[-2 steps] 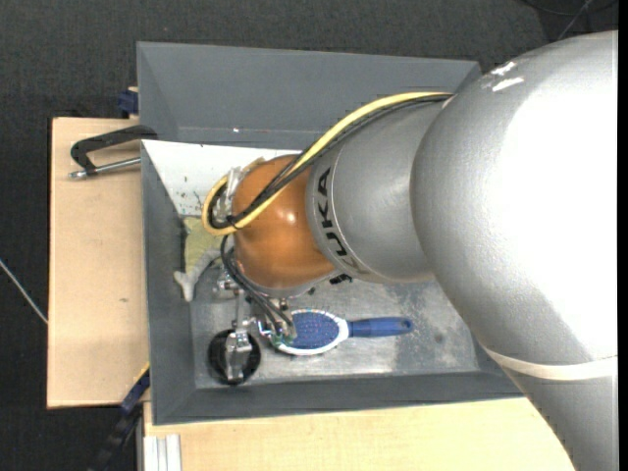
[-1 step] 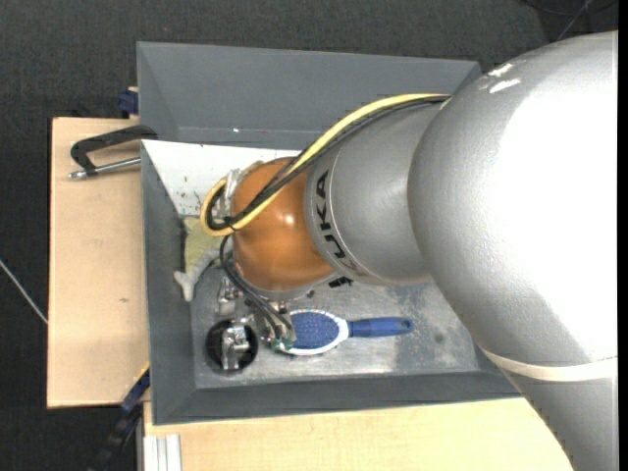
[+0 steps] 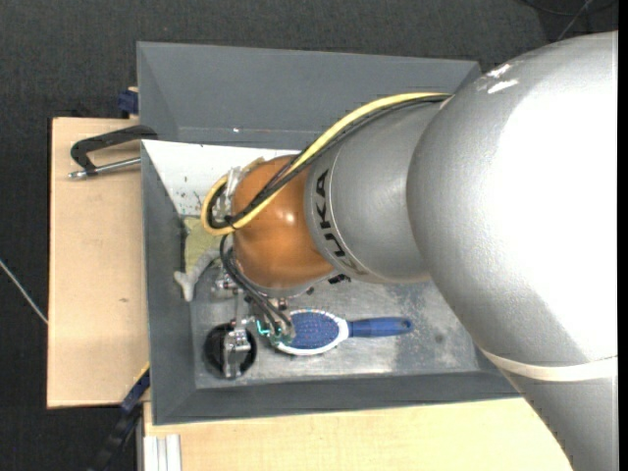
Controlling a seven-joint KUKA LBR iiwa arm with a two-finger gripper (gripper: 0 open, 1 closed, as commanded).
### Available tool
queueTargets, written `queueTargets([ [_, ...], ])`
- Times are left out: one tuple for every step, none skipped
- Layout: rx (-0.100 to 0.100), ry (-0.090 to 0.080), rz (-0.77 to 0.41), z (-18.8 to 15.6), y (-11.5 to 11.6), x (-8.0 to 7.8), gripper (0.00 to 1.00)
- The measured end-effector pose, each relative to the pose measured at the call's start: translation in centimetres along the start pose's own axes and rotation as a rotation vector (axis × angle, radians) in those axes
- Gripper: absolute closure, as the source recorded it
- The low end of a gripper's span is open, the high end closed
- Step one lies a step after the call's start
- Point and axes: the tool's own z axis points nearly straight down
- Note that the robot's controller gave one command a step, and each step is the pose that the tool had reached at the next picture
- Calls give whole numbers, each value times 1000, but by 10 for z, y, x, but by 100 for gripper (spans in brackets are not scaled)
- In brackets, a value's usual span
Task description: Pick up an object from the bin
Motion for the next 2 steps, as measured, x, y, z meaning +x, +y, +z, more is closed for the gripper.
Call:
queueTargets([
  [-1,19,-138,8,4,-27,0],
  [-1,22,-137,3,4,-29,100],
])
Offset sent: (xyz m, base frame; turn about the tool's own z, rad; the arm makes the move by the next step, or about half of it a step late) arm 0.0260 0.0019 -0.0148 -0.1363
